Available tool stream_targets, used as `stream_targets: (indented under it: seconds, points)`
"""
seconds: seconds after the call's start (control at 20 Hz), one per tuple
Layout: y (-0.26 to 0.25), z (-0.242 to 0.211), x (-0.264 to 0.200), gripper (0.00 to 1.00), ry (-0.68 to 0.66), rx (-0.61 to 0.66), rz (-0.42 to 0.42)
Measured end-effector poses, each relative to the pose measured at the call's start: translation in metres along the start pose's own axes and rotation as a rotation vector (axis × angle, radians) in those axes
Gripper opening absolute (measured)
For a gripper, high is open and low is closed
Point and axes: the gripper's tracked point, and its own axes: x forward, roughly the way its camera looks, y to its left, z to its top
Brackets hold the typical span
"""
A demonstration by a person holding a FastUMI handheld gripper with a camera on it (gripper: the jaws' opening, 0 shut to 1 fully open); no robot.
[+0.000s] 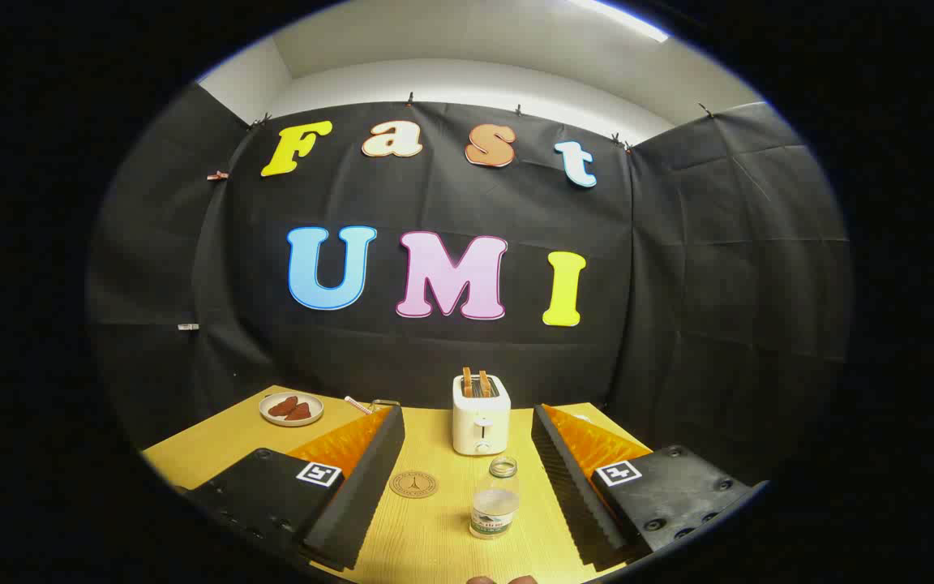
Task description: Take the bottle from table, then pour the juice into the cup, finally place the bottle on the coaster
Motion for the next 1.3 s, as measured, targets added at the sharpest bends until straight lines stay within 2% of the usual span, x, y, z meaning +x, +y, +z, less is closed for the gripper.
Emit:
stream_targets:
  seconds: [0.75,1.3]
  points:
    - [-0.005,-0.021,0.008,0.97,0.063,0.003,-0.021]
    - [-0.021,-0.055,0.034,0.97,0.119,0.01,0.03]
